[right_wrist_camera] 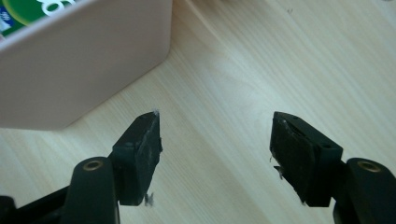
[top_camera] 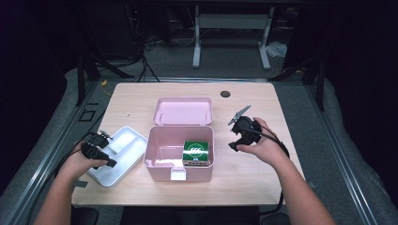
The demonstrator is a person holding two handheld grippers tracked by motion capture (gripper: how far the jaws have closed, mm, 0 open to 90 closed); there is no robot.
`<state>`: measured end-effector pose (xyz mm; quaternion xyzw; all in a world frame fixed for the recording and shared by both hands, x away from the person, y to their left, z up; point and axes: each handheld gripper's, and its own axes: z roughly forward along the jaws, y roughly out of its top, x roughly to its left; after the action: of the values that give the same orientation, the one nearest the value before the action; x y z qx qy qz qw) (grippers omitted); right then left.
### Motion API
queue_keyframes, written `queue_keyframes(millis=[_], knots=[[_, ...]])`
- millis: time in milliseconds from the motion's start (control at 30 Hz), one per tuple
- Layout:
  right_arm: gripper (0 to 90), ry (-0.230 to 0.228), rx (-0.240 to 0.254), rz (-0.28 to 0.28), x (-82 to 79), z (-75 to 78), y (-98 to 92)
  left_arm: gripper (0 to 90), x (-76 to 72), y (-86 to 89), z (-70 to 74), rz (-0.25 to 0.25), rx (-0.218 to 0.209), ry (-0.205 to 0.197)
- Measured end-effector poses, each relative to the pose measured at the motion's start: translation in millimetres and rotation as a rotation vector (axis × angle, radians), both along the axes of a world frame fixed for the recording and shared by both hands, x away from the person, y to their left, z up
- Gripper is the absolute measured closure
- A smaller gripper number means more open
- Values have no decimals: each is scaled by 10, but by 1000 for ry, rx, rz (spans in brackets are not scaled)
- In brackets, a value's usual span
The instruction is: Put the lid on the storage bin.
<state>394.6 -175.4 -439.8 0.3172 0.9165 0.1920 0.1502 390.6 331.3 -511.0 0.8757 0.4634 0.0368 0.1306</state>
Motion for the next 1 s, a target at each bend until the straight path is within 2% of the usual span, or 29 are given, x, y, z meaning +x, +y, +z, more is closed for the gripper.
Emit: queue_keyframes(millis=[33,133,167,200,233,267,333,433,633,667,767,867,1000], knots=[[333,2,21,-15,-21,-70,-12,495,15,10,8,10,-1,4],[340,-10,45,-47,-67,-198,-30,507,60,27,26,25,-4,3],[340,-7,56,-60,-82,-240,-37,525,77,29,35,20,-6,-2],[340,-8,66,-74,-103,-278,-40,573,90,33,50,27,-15,-23],[342,-12,77,-79,-119,-317,-48,604,105,41,60,39,-31,-20],[342,-7,82,-86,-137,-356,-53,612,119,43,62,42,-48,6],[342,-2,87,-98,-172,-433,-67,626,142,33,63,33,-65,29],[350,-15,97,-128,-216,-516,-102,657,166,-15,63,11,-34,51],[369,-31,154,-166,-304,-601,-170,722,244,-134,41,-32,8,90],[369,-37,158,-172,-311,-611,-182,734,266,-153,27,-44,30,98],[370,-51,186,-194,-327,-637,-215,767,298,-181,-18,-45,56,119],[374,-56,189,-196,-334,-657,-218,767,326,-193,-54,-42,59,141],[374,-31,181,-185,-331,-730,-204,802,357,-204,-92,-41,64,152]])
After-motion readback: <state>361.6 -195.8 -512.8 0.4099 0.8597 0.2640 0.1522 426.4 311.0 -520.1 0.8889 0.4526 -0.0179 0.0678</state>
